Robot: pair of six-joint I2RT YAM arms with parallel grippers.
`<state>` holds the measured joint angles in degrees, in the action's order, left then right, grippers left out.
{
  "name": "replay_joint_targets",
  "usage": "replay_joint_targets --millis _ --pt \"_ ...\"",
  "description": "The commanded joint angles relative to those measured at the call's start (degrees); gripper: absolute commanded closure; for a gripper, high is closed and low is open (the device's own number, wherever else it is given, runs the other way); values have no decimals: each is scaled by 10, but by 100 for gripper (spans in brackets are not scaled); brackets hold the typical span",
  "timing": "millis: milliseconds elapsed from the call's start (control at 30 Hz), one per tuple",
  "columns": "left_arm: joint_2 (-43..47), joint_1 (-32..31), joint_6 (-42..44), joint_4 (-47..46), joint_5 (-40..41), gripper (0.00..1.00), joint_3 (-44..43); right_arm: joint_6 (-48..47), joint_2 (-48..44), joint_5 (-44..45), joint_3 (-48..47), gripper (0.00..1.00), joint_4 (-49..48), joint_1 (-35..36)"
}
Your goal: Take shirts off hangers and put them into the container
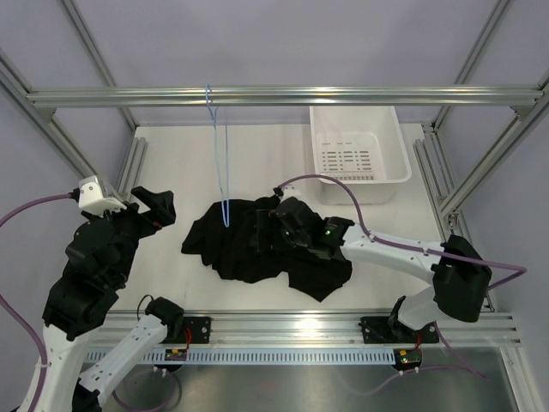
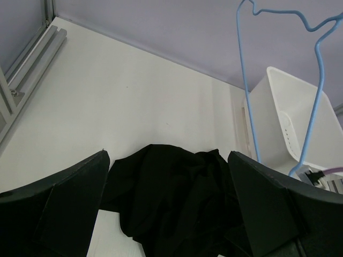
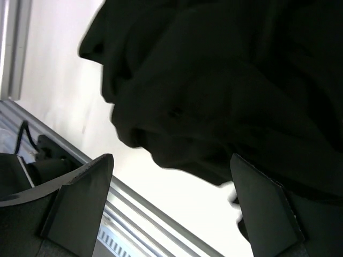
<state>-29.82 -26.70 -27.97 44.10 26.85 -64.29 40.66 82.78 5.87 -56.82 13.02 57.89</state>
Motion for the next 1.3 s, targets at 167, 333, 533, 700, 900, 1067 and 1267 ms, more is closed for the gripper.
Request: replay_joint_targets --millis 167,333,533,700,900,1067,1267 --pt "8 0 6 -8 -21 1 -19 -35 115 -32 -89 0 -46 -5" --pt "10 -1 9 -8 -24 1 -19 -50 181 -21 -112 0 -35 -13" --pt "5 0 4 -15 -37 1 -16 -76 270 -6 -189 0 10 -12" --pt "5 -1 5 -20 -39 1 -15 -94 318 10 -239 1 54 -9" --pt "6 -1 7 -22 -38 1 -15 -90 378 105 -324 3 169 10" --pt "7 -1 6 -25 -43 1 -12 -42 395 204 -317 24 224 33" --pt "8 -1 -1 -35 -53 1 -1 6 356 261 -245 67 221 57"
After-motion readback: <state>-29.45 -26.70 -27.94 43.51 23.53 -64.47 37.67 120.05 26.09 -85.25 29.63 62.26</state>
